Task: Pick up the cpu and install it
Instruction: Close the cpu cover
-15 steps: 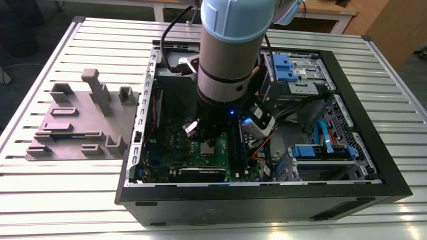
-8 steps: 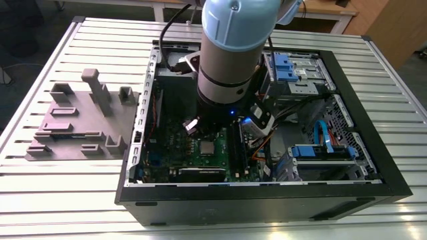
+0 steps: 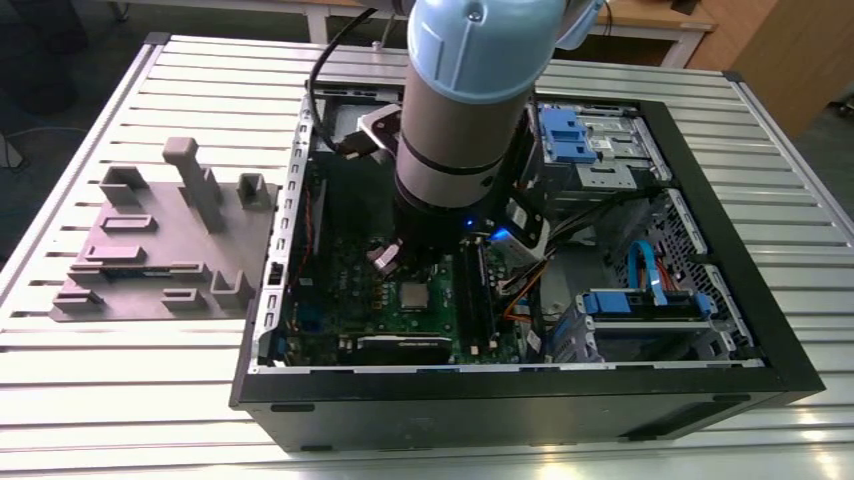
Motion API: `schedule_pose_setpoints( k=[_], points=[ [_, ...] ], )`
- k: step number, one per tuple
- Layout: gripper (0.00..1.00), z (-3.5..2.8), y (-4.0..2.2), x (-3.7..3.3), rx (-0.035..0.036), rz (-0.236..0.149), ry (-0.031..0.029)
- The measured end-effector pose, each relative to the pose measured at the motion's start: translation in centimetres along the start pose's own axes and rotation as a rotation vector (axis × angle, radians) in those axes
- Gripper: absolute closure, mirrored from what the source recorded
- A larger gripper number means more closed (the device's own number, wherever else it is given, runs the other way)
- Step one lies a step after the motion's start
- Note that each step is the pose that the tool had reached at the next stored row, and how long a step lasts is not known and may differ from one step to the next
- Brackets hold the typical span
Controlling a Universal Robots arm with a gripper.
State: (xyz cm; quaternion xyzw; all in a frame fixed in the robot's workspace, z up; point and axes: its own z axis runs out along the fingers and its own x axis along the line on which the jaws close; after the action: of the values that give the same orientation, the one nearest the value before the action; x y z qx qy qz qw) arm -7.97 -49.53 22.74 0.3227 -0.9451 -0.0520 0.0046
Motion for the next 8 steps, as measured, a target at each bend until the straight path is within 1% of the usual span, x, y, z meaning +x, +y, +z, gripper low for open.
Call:
schedule_pose_setpoints(
  k=[3,8],
  points=[
    [0.89,0.00,-0.23,-0.32,-0.0020,-0.010,-0.0003],
    [0.89,0.00,-0.83,-1.30,-0.0029,-0.013,0.0000]
  ],
)
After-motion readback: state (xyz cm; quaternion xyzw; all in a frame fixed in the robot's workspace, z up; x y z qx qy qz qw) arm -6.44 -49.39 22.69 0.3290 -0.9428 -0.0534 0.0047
